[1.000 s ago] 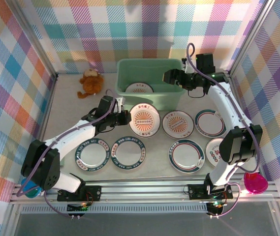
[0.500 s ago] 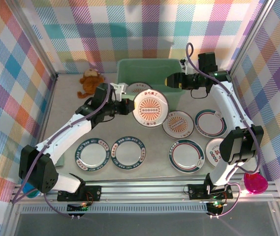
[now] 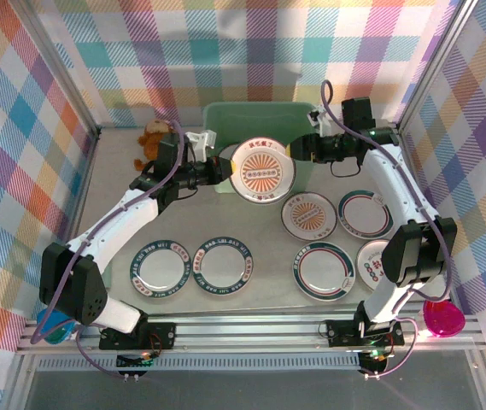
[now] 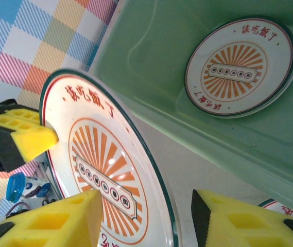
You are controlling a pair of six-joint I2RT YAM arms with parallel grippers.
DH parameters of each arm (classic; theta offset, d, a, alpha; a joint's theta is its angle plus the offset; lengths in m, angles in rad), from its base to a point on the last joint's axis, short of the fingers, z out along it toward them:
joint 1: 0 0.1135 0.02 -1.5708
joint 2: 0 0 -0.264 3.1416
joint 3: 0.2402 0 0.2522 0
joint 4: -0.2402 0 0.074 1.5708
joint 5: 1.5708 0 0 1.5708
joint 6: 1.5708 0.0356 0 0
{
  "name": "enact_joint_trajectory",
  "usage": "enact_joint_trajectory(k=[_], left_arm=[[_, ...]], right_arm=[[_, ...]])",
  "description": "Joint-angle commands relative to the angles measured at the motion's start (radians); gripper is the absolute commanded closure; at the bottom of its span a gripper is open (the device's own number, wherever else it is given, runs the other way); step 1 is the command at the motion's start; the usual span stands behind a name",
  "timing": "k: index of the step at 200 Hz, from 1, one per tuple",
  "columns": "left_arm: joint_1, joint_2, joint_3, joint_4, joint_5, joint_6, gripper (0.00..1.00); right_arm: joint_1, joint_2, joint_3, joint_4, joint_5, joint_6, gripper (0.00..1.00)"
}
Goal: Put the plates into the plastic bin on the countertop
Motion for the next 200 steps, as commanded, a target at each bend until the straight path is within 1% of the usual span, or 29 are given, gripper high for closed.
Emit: enact_joint_trajectory(k=[1,31,79,97,113,139,160,188,200], left_arm=[[0.017,0.008,0.049,0.095,0.056,-0.03,1.0],[0.032,0.01,0.053,0.122,0.064,-0.043,1.0],[0.051,0.018,0.044,0.169,0.067,-0.075,1.0],[0.054,0.024,0.04,0.197,0.068,-0.095,1.0],[0.054,0.03,0.038,0.216,0.067,-0.108,1.0],[0.056,0.045,0.039,0.238,0.071,-0.125,1.0],[0.056,0.055,0.049,0.238,0.075,-0.13,1.0],[0.06,0.06,0.063,0.211,0.057,-0.123,1.0],[0.062,0.063,0.077,0.189,0.042,-0.117,0.9]], right_arm=[[-0.007,-0.027,-0.011,0.011,-0.068,-0.004,0.51],[-0.007,-0.02,-0.018,0.007,-0.045,0.002,0.54],[-0.007,-0.014,-0.025,0.035,-0.054,0.029,0.67],[-0.007,-0.009,-0.025,0.04,-0.066,0.033,0.7],[-0.007,-0.005,-0.023,0.047,-0.071,0.037,0.76],[-0.006,0.003,-0.017,0.05,-0.075,0.042,0.8],[-0.007,0.009,-0.01,0.056,-0.075,0.048,0.89],[-0.006,0.017,0.005,0.063,-0.068,0.06,0.92],[-0.006,0.022,0.017,0.07,-0.069,0.078,0.94]])
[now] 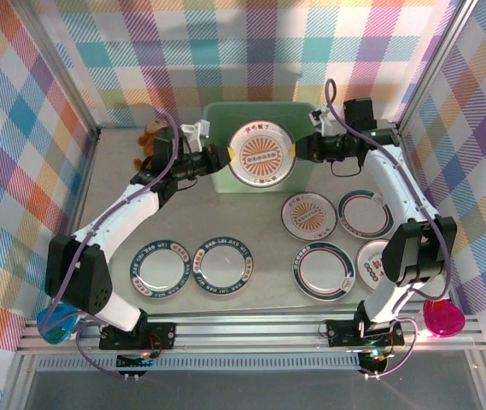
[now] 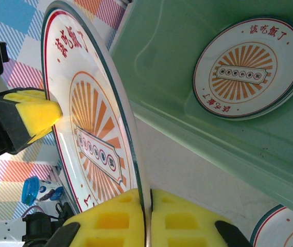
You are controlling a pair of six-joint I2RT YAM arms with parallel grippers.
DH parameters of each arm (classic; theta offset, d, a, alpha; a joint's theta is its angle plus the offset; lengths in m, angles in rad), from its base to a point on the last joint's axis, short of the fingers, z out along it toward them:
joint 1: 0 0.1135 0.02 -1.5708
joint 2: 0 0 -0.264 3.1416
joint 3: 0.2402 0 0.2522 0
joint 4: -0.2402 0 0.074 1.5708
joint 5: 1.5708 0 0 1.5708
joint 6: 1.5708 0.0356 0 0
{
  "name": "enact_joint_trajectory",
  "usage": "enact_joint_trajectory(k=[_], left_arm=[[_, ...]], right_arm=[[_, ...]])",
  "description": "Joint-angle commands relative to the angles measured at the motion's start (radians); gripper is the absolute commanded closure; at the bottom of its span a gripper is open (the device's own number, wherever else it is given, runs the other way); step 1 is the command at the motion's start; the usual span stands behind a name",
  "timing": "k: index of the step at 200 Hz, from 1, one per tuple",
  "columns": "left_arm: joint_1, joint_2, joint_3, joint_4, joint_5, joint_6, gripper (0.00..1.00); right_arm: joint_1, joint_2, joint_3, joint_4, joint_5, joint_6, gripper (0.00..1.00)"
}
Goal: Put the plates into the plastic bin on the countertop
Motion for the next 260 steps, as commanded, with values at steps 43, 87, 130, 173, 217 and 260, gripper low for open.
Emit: enact_joint_trajectory(k=[43,87,130,173,217,260], left_arm=[[0.025,0.001,0.1,-0.018,-0.061,0.017,0.39],[0.078,-0.029,0.107,-0.033,-0.131,0.026,0.25],[0.169,0.003,0.134,-0.067,-0.152,0.058,0.25],[0.229,0.136,0.221,-0.084,-0.075,0.072,0.25],[0.263,0.23,0.251,-0.065,-0.016,0.077,0.25],[0.271,0.317,0.271,-0.053,0.019,0.083,0.25]], right_arm=[[0.0,0.069,0.115,0.078,-0.055,0.128,0.98],[0.0,0.179,0.26,0.106,-0.021,0.234,1.0],[0.002,0.348,0.449,0.107,0.056,0.334,1.0],[0.021,0.526,0.675,0.005,0.082,0.34,1.0],[0.045,0.614,0.739,-0.06,0.11,0.334,1.0],[0.065,0.657,0.739,-0.073,0.134,0.308,1.0]])
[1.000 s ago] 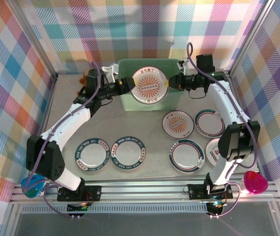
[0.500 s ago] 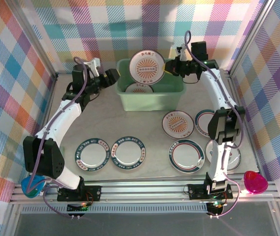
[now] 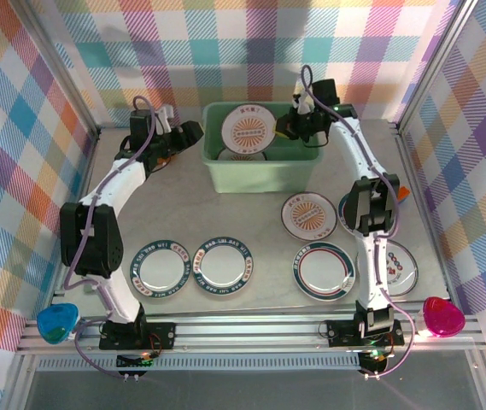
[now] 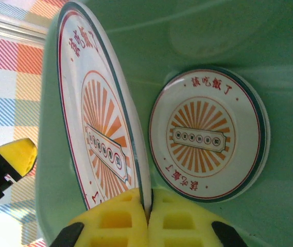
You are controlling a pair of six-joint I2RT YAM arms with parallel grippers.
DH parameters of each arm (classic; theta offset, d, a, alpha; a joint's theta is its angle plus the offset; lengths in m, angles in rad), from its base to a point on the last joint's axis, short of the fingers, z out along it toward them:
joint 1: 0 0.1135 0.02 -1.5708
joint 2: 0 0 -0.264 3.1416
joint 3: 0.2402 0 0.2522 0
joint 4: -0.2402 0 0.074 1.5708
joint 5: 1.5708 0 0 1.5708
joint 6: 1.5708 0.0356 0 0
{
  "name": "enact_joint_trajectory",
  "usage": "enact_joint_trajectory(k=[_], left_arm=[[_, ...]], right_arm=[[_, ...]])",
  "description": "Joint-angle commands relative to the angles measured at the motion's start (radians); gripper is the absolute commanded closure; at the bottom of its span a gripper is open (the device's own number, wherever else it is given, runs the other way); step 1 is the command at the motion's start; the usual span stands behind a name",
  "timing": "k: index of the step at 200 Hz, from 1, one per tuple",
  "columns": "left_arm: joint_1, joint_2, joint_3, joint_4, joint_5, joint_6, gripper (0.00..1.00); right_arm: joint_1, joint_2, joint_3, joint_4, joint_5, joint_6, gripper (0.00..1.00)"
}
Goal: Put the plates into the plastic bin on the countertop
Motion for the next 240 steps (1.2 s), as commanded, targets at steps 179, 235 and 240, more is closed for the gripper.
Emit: enact_joint_trajectory(k=[179,235,240], left_arm=[[0.007,0.1,0.085,-0.073,0.058,0.117,0.25],[0.007,0.095,0.077,-0.082,0.06,0.125,0.25],[0.007,0.094,0.074,-0.081,0.06,0.126,0.25]], right_arm=[[0.042,0.245,0.143,-0.032,-0.006,0.005,1.0],[0.05,0.259,0.153,-0.058,0.042,0.005,0.98],[0.052,0.261,0.156,-0.061,0.044,0.005,0.97]])
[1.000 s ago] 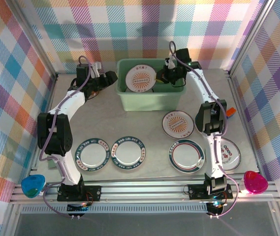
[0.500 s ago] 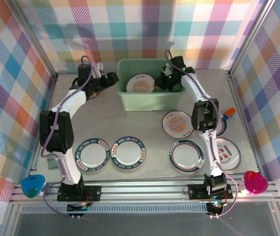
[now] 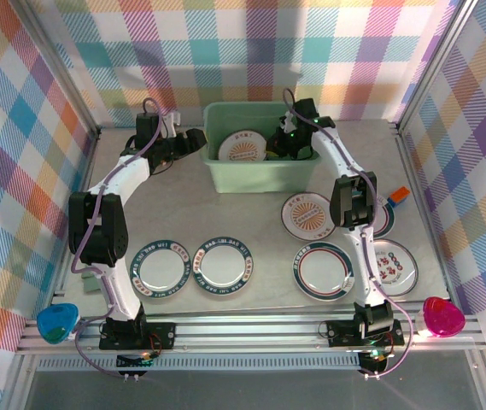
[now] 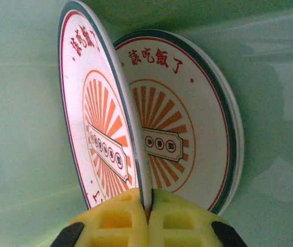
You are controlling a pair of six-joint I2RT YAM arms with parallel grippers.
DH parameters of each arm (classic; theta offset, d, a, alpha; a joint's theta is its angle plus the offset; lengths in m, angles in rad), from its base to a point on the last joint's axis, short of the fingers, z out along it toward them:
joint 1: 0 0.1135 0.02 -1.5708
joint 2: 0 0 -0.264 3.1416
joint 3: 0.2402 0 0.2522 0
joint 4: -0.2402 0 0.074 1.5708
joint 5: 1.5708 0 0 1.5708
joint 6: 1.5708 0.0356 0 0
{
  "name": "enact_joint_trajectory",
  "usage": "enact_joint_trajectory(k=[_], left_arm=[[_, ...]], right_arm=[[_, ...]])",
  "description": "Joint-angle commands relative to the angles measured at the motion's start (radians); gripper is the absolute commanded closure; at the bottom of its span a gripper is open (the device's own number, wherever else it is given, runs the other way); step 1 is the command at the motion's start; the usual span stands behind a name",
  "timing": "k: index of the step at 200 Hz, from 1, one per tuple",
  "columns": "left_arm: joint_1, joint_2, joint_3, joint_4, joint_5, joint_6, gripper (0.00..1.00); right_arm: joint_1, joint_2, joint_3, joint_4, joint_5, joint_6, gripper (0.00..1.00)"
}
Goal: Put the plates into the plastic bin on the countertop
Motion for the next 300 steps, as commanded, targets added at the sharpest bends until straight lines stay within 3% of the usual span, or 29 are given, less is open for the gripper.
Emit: enact_joint_trajectory(k=[1,90,202,251,269,300], left_arm=[[0.004,-0.005,0.022,-0.015,0.003,0.025,0.25],[0.004,-0.052,-0.039,0.004,0.003,0.037,0.25],[0.003,-0.146,-0.115,0.014,-0.017,0.044,0.25],[0.004,-0.205,-0.169,0.021,-0.037,0.032,0.25],[0.003,-0.24,-0.205,0.03,-0.052,0.027,0.25],[-0.003,-0.306,-0.269,0.037,-0.078,0.024,0.25]], right_arm=[[0.01,0.031,0.041,-0.018,-0.009,0.002,0.97],[0.02,0.055,0.08,-0.057,0.048,0.001,0.91],[0.02,0.003,0.075,-0.05,0.035,0.005,0.4],[0.02,-0.056,0.045,-0.059,0.085,-0.025,0.23],[0.02,-0.082,0.028,-0.054,0.104,-0.039,0.11],[0.019,-0.108,0.02,-0.049,0.123,-0.058,0.06]])
